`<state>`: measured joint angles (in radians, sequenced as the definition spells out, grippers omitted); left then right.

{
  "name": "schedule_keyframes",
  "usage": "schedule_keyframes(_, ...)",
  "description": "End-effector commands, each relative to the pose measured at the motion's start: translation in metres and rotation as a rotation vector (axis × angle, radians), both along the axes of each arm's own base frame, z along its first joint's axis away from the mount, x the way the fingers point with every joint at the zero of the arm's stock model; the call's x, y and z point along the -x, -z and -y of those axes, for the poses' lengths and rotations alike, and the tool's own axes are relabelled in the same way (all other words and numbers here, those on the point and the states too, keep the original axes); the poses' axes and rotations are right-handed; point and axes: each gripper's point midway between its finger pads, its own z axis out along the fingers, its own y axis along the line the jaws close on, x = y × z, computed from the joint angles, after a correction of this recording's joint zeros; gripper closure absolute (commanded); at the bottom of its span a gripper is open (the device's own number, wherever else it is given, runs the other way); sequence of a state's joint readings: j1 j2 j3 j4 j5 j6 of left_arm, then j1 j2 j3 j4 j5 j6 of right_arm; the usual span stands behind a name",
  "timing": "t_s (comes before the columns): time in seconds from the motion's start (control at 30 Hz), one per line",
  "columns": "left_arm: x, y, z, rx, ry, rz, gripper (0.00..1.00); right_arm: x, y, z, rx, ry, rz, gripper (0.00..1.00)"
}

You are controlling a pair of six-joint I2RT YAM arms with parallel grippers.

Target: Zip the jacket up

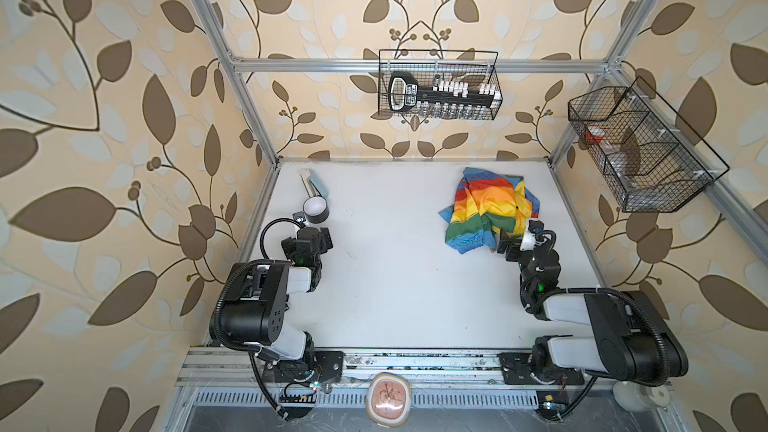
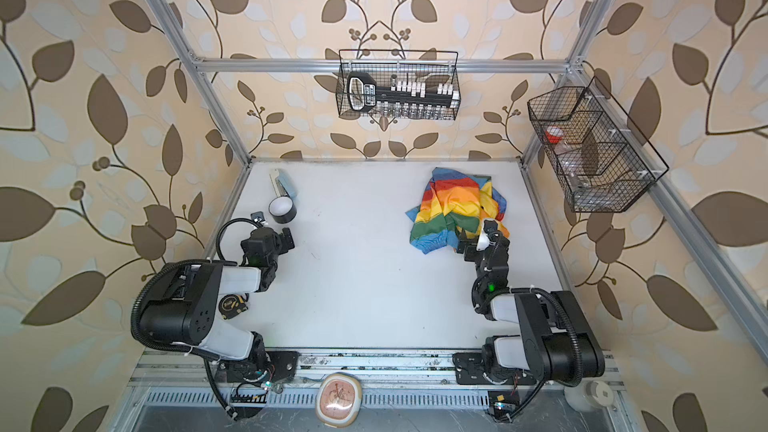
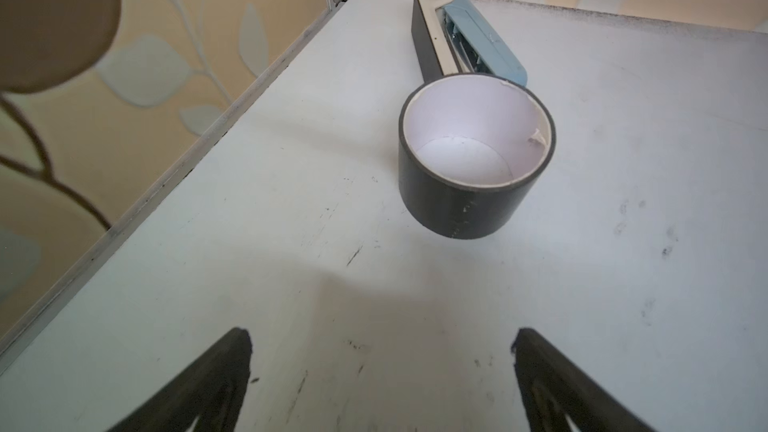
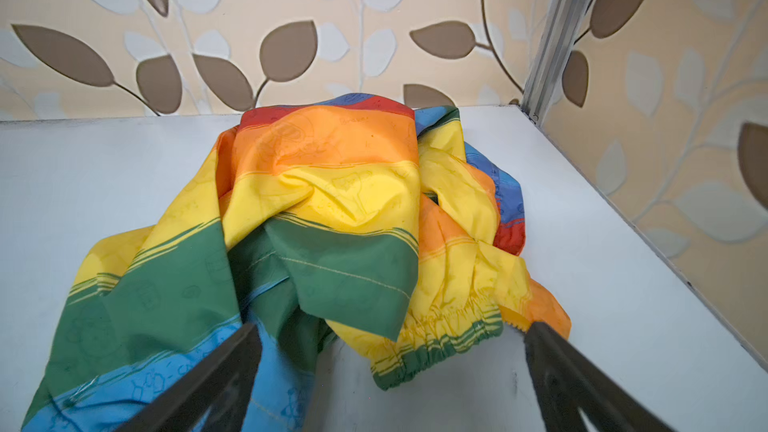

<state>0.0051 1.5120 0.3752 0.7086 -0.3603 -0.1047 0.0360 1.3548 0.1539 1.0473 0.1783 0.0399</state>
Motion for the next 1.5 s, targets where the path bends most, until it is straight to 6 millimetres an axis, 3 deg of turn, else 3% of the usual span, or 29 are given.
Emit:
schedule_keyframes(0.0,-0.0037,-0.0166,-0.0008,-0.007,-0.018,0.064,0.01,-0.0044,-0.0085,-0.0024,0.017,-0.020,0.025,0.00)
schedule_keyframes(1.47,-0.0039,-0.0169,-0.0004,-0.008,-0.018,0.065,0.01,-0.0044,-0.0085,0.0004,-0.006,-0.027,0.028,0.00)
